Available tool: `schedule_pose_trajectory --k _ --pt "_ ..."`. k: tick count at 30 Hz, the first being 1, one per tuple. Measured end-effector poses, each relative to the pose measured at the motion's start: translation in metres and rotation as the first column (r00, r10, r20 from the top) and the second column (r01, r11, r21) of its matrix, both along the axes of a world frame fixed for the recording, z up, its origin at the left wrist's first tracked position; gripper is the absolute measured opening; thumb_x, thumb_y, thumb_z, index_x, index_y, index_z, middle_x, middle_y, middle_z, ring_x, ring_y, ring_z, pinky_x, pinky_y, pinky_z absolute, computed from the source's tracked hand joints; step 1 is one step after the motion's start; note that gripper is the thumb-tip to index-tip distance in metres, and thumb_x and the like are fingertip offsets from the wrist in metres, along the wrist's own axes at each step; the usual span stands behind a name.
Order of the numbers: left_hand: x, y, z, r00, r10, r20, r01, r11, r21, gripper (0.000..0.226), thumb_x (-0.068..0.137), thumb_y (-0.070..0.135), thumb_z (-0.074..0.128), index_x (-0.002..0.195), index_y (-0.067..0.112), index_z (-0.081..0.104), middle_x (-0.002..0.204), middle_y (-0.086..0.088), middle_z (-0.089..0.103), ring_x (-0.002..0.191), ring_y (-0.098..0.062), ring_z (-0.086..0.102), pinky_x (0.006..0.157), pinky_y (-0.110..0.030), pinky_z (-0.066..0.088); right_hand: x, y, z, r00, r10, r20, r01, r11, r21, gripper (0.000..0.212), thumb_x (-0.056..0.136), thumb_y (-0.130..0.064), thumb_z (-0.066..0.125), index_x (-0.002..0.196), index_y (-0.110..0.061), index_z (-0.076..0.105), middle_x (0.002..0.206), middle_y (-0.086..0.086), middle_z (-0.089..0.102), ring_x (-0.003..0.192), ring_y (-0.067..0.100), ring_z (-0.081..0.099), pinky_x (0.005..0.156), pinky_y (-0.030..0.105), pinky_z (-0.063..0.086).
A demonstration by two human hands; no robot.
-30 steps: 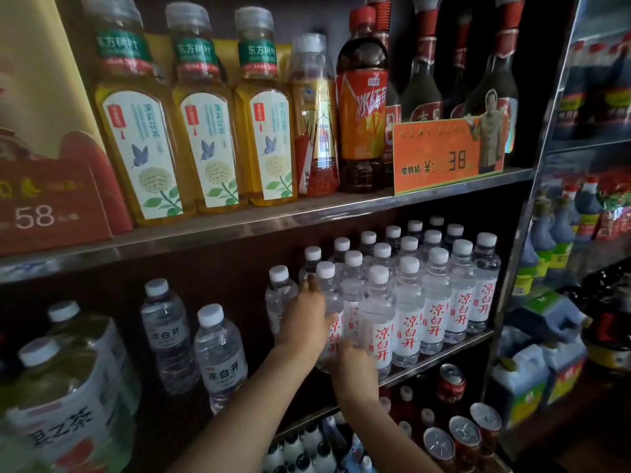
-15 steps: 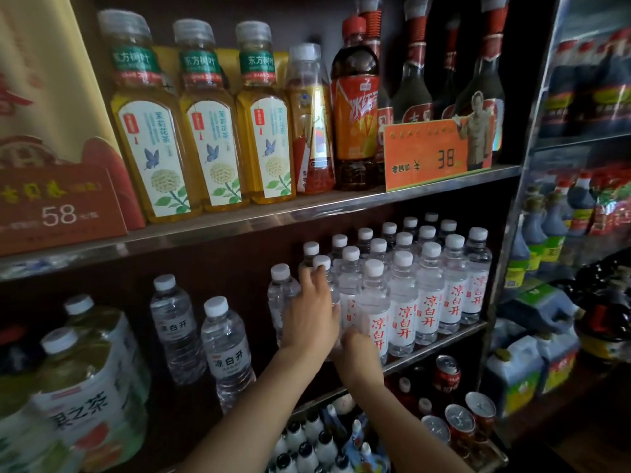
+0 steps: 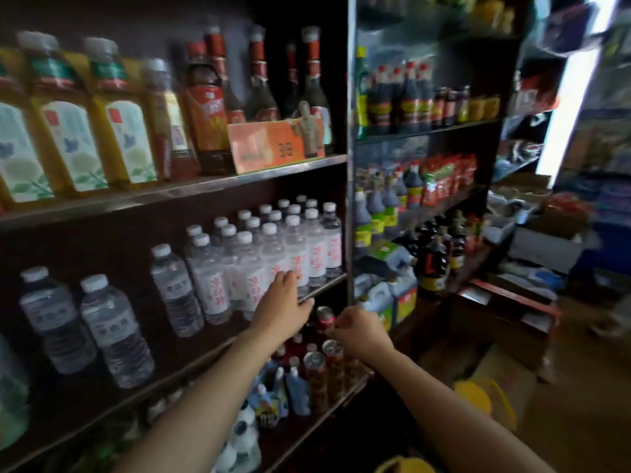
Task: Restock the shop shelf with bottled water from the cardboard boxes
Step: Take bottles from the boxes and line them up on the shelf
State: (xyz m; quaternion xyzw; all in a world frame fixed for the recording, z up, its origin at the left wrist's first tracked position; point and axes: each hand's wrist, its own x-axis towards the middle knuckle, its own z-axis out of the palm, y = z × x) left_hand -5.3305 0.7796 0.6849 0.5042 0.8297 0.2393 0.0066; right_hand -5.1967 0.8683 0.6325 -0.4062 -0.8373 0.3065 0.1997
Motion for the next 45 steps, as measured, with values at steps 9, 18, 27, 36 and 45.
schedule_pose_trajectory --k 9,18,27,36,45 --pt "0.213 0.038 -0.066 0.960 -0.210 0.184 0.240 0.957 -0.164 0.082 0.085 0.043 0.064 0.148 0.011 0.024 0.151 -0.008 0.030 0.138 -0.024 0.032 0.111 -0.033 0.031 0.272 0.003 -0.043 0.932 -0.339 0.124 0.348 0.936 -0.055 0.033 0.075 -0.036 0.072 0.102 -0.019 0.066 0.097 -0.001 0.067 0.098 0.019 0.063 0.074 0.028 0.047" --pt "0.420 0.056 -0.166 0.806 -0.449 0.386 0.568 0.769 -0.292 0.085 0.081 0.040 0.070 0.148 0.013 0.025 0.150 -0.005 0.032 0.138 -0.022 0.033 0.110 -0.031 0.031 0.499 -0.040 -0.136 0.738 -0.645 0.195 0.674 0.714 -0.190 0.056 0.076 -0.040 0.076 0.124 -0.020 0.057 0.117 -0.004 0.063 0.092 0.008 0.060 0.074 0.020 0.051" --pt "0.554 0.080 -0.279 0.650 -0.556 0.519 0.757 0.532 -0.379 0.089 0.079 0.041 0.072 0.149 0.020 0.021 0.153 0.001 0.026 0.137 -0.019 0.033 0.104 -0.027 0.040 0.630 -0.089 -0.237 0.497 -0.822 0.280 0.850 0.396 -0.346 0.058 0.079 -0.036 0.075 0.129 -0.020 0.051 0.124 -0.001 0.060 0.106 0.016 0.060 0.085 0.030 0.055" --pt "0.633 0.084 -0.485 0.490 -0.635 0.597 0.863 0.258 -0.434 0.092 0.074 0.033 0.079 0.148 0.019 0.025 0.152 -0.004 0.030 0.139 -0.019 0.031 0.111 -0.026 0.028 0.683 -0.130 -0.439 0.350 -0.874 0.338 0.875 0.175 -0.452 0.056 0.080 -0.028 0.074 0.129 -0.016 0.049 0.122 0.003 0.060 0.107 0.018 0.060 0.082 0.028 0.053" --pt "0.667 0.068 -0.725 0.349 -0.619 0.703 0.911 0.049 -0.409 0.095 0.066 0.018 0.084 0.146 0.019 0.032 0.144 0.003 0.042 0.131 -0.014 0.042 0.107 -0.026 0.038 0.676 -0.155 -0.671 0.451 -0.761 0.467 0.844 0.194 -0.500 0.028 0.089 -0.021 0.059 0.116 -0.023 0.050 0.122 0.010 0.062 0.113 0.024 0.058 0.097 0.035 0.046"
